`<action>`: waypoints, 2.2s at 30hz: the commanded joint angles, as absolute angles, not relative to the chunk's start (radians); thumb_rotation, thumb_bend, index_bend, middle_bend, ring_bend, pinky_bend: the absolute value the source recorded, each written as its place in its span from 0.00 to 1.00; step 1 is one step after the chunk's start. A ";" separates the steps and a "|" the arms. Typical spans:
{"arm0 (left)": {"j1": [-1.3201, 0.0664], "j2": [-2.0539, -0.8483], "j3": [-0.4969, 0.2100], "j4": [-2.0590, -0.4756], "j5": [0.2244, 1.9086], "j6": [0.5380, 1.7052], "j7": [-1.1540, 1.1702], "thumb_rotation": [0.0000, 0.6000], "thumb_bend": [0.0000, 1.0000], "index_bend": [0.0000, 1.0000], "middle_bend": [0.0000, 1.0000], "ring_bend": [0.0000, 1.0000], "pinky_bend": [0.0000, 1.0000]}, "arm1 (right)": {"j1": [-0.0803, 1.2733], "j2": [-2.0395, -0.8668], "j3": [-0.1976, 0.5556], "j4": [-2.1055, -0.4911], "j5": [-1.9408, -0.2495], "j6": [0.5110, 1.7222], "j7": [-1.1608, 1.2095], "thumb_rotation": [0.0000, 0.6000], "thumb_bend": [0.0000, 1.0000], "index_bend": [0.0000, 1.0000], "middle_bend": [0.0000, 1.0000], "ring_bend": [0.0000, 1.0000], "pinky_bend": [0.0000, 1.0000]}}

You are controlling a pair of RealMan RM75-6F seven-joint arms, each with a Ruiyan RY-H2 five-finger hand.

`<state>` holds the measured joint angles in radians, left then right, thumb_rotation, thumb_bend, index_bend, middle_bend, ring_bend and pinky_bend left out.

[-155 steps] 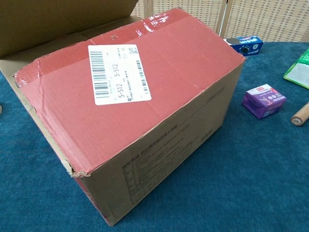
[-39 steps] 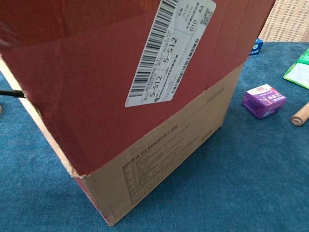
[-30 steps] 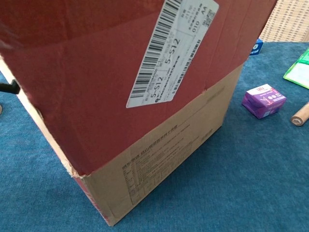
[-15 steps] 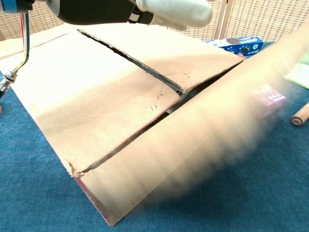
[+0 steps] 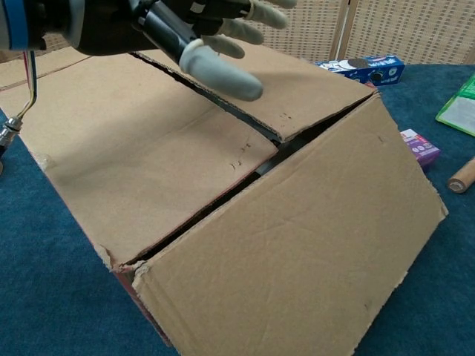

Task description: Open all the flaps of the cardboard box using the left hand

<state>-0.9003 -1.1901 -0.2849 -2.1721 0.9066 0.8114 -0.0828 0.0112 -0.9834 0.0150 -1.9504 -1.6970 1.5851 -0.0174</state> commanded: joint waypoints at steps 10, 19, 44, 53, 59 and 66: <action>-0.857 -1.115 -0.211 -2.122 0.964 0.891 0.037 1.00 0.07 0.00 0.00 0.00 0.01 | 0.012 -0.984 0.017 -1.948 -1.697 1.587 -0.013 1.00 0.00 0.00 0.00 0.00 0.00; -0.837 -1.067 -0.168 -2.092 0.990 0.963 0.179 1.00 0.10 0.00 0.00 0.00 0.01 | 0.012 -0.987 0.014 -1.951 -1.701 1.585 -0.022 1.00 0.00 0.00 0.00 0.00 0.00; -0.867 -1.286 -0.196 -1.849 0.990 1.105 0.410 1.00 0.09 0.00 0.00 0.00 0.00 | 0.018 -0.978 0.013 -1.954 -1.693 1.572 -0.012 1.00 0.00 0.00 0.00 0.00 0.00; -0.915 -1.386 -0.224 -1.741 0.966 1.081 0.449 1.00 0.10 0.00 0.00 0.00 0.00 | 0.020 -0.973 0.018 -1.956 -1.671 1.566 -0.002 1.00 0.00 0.00 0.00 0.00 0.00; -0.925 -1.429 -0.239 -1.691 0.975 1.104 0.460 1.00 0.10 0.00 0.00 0.00 0.01 | 0.018 -0.965 0.022 -1.953 -1.665 1.574 0.020 1.00 0.00 0.00 0.00 0.00 0.00; -0.932 -1.451 -0.258 -1.653 1.028 1.131 0.459 1.00 0.10 0.00 0.00 0.00 0.01 | 0.017 -0.961 0.021 -1.950 -1.671 1.578 0.036 1.00 0.00 0.00 0.00 0.00 0.00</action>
